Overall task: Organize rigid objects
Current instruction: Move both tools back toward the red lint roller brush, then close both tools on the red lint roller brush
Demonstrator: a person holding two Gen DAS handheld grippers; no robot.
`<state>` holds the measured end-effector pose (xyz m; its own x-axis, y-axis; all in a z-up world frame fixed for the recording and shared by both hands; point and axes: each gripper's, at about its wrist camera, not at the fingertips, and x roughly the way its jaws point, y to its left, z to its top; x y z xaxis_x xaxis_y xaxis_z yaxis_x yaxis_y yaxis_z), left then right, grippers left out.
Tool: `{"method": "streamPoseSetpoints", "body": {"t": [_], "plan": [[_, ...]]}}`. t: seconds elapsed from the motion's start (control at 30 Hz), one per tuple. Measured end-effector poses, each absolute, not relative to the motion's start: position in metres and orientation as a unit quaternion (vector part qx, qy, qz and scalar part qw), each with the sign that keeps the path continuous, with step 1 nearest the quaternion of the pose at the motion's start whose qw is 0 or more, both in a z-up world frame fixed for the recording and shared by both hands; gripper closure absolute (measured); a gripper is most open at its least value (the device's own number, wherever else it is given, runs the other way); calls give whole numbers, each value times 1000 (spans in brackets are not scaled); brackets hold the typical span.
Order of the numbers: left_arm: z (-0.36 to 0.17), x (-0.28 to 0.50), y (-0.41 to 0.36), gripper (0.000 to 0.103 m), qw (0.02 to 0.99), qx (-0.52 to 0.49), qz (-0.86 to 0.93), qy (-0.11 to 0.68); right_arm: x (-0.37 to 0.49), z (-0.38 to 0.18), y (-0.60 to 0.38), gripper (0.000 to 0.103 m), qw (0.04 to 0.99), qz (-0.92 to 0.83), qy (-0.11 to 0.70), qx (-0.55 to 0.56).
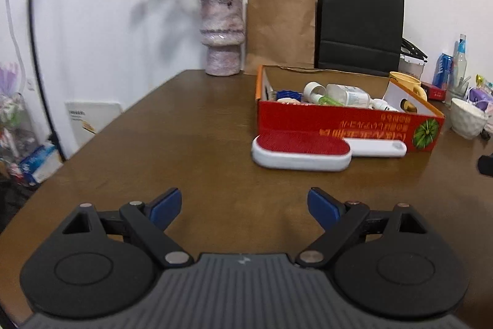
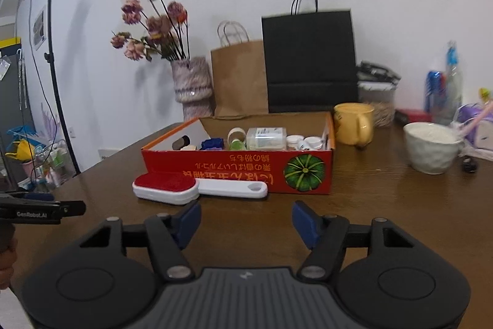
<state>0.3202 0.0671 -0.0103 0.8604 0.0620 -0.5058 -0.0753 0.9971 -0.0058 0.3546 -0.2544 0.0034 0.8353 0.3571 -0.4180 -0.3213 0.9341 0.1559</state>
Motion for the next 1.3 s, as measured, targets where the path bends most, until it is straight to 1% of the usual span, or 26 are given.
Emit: {"method": "streamPoseSetpoints", "body": {"t": [0.07,0.1,0.2,0.27,0.3,0.33,0.43,0.47,0.57,0.6,0.63,0.67,0.8,0.9,1.07,1.2,1.3], "plan": [[-11,345,67,12,961,-12,21,276,383,1,-253,39,952,179,243,50],[-12,356,66,12,959,-10,16,282,396,-1,-252,45,949,180,253,52],[-15,392,64,13,954,-14,-7,298,440,-9,-247,56,939,175,288,65],[-16,412,63,13,953,-26,-27,302,461,-15,-245,62,935,171,302,73],[-17,421,63,15,952,-30,-30,303,470,-19,-243,65,933,165,309,76],[-18,430,62,16,952,-32,-30,304,479,-23,-242,66,931,164,315,80],[-25,450,62,27,950,-29,-24,310,497,-36,-240,67,927,162,326,92],[-27,455,62,30,949,-32,-32,313,501,-40,-240,70,926,162,329,94],[-33,461,67,31,948,-56,-49,309,508,-46,-239,79,922,168,333,102],[-34,463,69,33,948,-62,-52,307,509,-47,-238,84,922,169,333,103],[-35,463,70,34,948,-71,-56,305,509,-48,-238,86,922,166,334,106],[-35,462,71,35,948,-75,-55,305,510,-50,-238,90,922,161,335,107],[-37,451,68,42,956,-70,-49,279,513,-57,-249,90,914,164,337,155],[-38,440,67,51,957,-87,-51,270,502,-54,-247,90,923,147,331,130],[-20,387,57,52,971,-84,-53,216,449,-34,-256,90,941,144,276,136],[-2,334,48,52,979,-92,-48,178,389,-9,-258,90,960,137,214,120],[10,295,41,52,982,-99,-41,157,348,3,-265,90,965,139,185,120]]}}
